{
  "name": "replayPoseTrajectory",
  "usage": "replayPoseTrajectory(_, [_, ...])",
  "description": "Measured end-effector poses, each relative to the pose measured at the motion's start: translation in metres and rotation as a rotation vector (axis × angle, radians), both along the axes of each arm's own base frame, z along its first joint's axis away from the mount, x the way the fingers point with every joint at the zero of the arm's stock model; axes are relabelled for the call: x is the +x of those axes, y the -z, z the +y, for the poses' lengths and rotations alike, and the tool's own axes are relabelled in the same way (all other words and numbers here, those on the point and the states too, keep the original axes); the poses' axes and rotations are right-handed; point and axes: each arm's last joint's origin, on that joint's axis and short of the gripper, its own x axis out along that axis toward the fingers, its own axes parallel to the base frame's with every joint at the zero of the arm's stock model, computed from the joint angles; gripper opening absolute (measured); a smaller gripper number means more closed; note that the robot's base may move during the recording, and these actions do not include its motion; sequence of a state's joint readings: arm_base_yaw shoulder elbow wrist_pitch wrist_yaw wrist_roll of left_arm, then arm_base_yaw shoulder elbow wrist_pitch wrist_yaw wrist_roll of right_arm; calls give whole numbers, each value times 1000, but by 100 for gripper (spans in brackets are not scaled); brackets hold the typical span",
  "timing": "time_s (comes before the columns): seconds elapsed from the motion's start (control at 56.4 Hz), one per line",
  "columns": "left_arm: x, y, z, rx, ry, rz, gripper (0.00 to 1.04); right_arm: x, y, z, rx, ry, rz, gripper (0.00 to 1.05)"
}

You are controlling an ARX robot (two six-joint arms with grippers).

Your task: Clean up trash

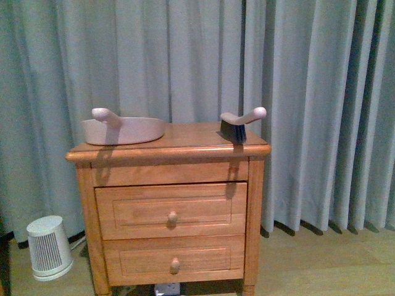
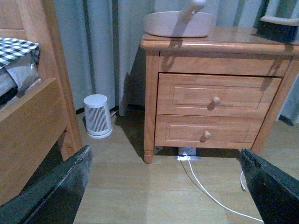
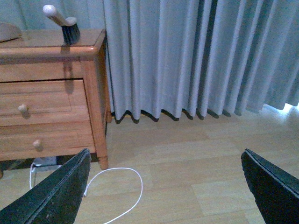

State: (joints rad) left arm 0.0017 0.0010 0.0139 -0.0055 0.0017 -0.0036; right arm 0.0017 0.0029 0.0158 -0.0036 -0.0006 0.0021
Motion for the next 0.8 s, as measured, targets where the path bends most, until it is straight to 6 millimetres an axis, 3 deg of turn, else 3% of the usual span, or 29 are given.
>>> replayPoseTrajectory(0.797, [0, 0, 0, 0, -2, 0, 97, 0, 0, 0, 0, 0, 0, 97])
